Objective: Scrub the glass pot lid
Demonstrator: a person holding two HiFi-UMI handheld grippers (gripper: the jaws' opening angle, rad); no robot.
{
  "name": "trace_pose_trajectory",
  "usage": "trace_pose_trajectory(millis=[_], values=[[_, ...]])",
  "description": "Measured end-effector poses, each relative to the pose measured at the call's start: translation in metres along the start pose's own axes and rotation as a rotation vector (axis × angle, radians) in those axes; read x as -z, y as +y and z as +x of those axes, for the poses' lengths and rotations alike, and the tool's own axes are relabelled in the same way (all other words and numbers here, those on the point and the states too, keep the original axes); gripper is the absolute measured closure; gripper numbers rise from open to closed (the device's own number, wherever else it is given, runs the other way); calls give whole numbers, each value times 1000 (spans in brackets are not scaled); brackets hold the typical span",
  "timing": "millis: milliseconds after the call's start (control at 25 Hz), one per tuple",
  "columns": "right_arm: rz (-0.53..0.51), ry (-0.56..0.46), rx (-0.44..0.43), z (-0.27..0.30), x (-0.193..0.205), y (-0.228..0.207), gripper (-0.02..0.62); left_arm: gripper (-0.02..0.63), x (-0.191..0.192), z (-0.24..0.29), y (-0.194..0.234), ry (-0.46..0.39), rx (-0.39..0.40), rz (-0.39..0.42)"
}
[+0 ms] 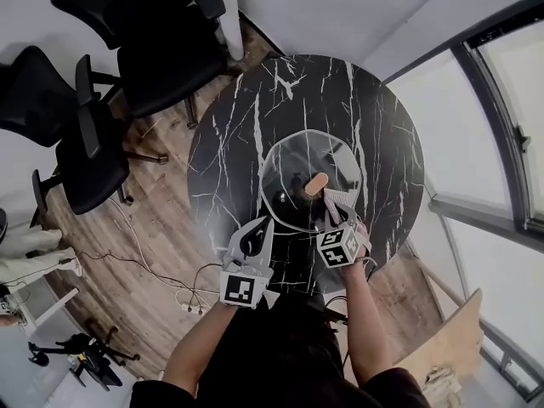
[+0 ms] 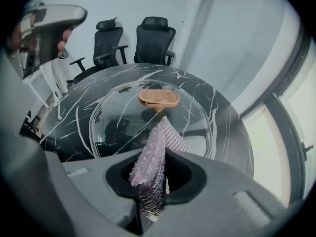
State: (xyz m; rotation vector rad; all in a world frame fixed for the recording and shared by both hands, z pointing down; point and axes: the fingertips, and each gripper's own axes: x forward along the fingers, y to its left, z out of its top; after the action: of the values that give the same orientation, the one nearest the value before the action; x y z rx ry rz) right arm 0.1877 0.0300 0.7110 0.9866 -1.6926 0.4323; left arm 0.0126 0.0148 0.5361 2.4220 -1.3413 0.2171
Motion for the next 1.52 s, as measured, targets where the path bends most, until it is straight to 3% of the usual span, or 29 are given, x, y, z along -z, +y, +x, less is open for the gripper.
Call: trace_pose_trajectory(millis=[400, 840, 1280, 1520], values=[[127, 19, 25, -4, -4, 17, 523, 604, 14, -18, 17, 24, 55, 3], [307, 0, -37, -7, -24, 57, 525, 604, 23, -36, 31, 26, 96, -9], [321, 32, -110, -2, -47, 80, 523, 604, 20, -54, 55, 9, 59, -22], [278, 40, -165, 6, -68, 103, 523, 604, 21, -60, 64, 3, 34, -35]])
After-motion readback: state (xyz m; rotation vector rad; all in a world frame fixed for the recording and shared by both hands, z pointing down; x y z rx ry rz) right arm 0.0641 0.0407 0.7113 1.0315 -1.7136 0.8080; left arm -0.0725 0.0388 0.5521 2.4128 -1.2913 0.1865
